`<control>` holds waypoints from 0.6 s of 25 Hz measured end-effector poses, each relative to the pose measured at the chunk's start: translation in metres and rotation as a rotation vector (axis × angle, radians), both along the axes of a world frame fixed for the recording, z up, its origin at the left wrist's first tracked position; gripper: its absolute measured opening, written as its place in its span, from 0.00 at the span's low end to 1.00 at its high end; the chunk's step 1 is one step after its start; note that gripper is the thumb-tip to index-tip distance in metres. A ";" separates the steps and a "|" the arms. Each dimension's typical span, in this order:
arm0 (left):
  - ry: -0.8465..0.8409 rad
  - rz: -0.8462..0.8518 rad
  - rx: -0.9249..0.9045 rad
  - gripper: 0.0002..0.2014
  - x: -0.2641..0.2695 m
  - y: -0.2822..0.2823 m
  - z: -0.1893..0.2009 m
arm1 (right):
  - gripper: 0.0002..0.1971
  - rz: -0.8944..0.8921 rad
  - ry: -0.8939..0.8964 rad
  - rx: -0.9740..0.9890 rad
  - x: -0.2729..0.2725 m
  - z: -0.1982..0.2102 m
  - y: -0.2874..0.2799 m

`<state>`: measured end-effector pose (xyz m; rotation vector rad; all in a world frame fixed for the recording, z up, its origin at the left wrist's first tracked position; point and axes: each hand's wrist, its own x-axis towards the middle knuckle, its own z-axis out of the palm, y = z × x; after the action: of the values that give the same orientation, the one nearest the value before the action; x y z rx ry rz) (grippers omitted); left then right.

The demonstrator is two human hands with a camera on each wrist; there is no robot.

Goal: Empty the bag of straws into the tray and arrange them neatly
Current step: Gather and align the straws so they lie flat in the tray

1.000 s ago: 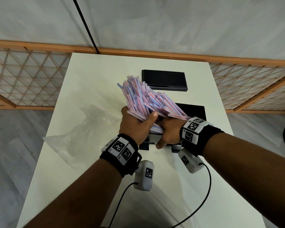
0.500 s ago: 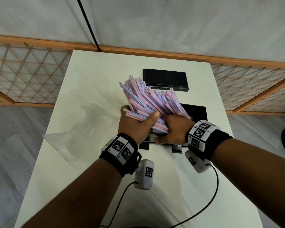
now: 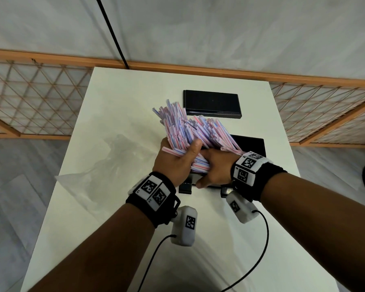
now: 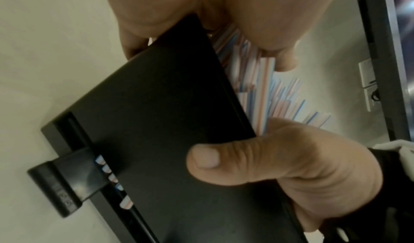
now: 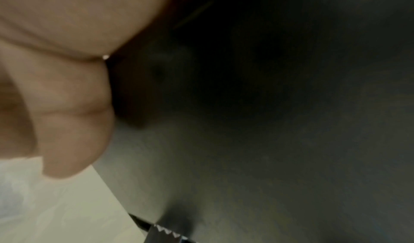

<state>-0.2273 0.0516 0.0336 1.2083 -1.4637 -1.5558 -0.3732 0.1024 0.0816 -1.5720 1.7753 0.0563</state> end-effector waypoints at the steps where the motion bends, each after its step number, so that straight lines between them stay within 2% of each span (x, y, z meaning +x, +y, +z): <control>1: 0.007 -0.008 -0.012 0.48 0.001 0.001 0.000 | 0.34 0.003 -0.024 -0.014 -0.001 0.003 0.000; 4: -0.007 0.011 -0.037 0.50 0.006 0.001 -0.002 | 0.34 -0.027 0.000 -0.074 -0.003 0.000 0.000; 6: -0.012 0.048 -0.047 0.49 0.011 0.001 0.000 | 0.38 -0.028 0.112 -0.063 -0.004 -0.005 0.002; 8: 0.065 0.094 0.000 0.48 0.013 0.001 0.007 | 0.43 -0.017 0.206 -0.008 -0.006 -0.009 0.006; 11: 0.150 0.155 0.067 0.48 0.014 0.000 0.016 | 0.38 -0.026 0.213 -0.041 -0.010 -0.003 0.015; 13: 0.017 0.100 -0.002 0.45 0.012 -0.004 0.010 | 0.32 0.004 0.230 -0.145 -0.010 0.003 0.021; 15: -0.118 0.027 -0.054 0.46 0.013 -0.006 0.005 | 0.27 0.027 0.199 -0.240 -0.008 0.012 0.032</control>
<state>-0.2148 0.0455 0.0388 1.3014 -1.5477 -1.4393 -0.3807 0.1342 0.0939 -1.8142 1.9738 0.0127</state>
